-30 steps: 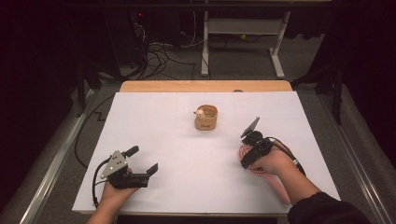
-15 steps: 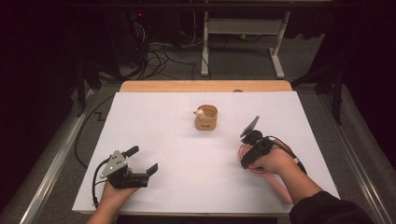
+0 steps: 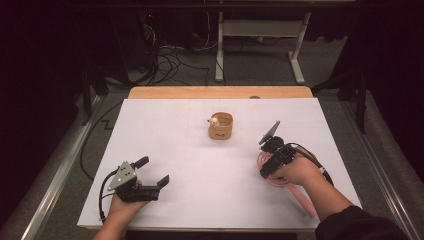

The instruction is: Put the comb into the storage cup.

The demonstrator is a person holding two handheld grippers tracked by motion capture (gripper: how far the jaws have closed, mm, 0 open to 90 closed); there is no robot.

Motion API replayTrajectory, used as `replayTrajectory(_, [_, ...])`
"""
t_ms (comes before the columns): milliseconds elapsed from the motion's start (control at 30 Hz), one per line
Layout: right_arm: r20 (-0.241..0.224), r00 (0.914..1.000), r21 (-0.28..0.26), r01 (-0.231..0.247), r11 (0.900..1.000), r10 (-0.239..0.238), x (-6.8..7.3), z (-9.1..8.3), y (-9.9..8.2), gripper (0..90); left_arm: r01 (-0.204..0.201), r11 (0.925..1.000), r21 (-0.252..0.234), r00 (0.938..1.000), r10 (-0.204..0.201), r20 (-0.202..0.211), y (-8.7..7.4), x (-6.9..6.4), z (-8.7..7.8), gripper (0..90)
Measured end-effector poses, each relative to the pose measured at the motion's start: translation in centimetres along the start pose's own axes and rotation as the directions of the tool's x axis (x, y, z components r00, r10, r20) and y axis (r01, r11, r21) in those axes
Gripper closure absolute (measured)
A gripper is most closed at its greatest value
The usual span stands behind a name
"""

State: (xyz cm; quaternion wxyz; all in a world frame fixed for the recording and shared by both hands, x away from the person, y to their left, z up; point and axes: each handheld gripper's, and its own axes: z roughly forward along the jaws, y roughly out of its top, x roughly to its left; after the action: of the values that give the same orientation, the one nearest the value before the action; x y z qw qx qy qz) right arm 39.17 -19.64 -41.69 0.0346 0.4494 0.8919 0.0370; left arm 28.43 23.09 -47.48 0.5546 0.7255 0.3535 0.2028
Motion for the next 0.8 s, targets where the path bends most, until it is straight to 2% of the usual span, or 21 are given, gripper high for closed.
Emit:
replayTrajectory(267, [0.022, 0.9996, -0.04, 0.017, 0.9991, -0.016, 0.2, -1.2, 0.0, 20.7, 0.007, 0.9999, -0.01, 1.0, -0.007, 0.003, 0.0, 0.0, -0.1, 0.5])
replayTrajectory(300, [0.026, 0.9996, -0.063, 0.012, 0.9979, -0.01, 0.3, -1.4, 0.0, 20.7, 0.003, 1.0, -0.008, 1.0, -0.003, 0.003, 0.1, 0.1, -0.1, 0.5])
replayTrajectory(467, [0.013, 0.9999, -0.1, 0.007, 0.9949, -0.005, 0.3, -1.8, -0.1, 20.8, 0.01, 0.9999, -0.009, 0.9999, -0.01, 0.001, 0.0, 0.1, -0.1, 0.6])
replayTrajectory(633, [0.015, 0.9999, -0.152, 0.001, 0.9884, 0.001, 0.1, -2.2, -0.4, 20.7, 0.007, 0.9999, -0.009, 1.0, -0.007, 0.001, 0.1, 0.0, 0.0, 0.6])
replayTrajectory(700, [0.006, 0.9998, -0.177, -0.02, 0.984, 0.021, 0.1, -2.5, -0.5, 20.7, 0.008, 0.9999, -0.008, 1.0, -0.008, 0.0, 0.0, 0.0, 0.0, 0.6])
replayTrajectory(767, [0.007, 1.0, -0.19, -0.002, 0.9818, 0.003, 0.0, -2.6, -0.5, 20.7, 0.009, 0.9999, -0.008, 1.0, -0.009, -0.001, 0.0, 0.0, 0.0, 0.6])
replayTrajectory(800, [0.015, 0.9998, -0.201, -0.007, 0.9796, 0.01, 0.1, -2.7, -0.5, 20.7, 0.008, 0.9999, -0.008, 1.0, -0.008, -0.001, 0.0, 0.0, 0.0, 0.6])
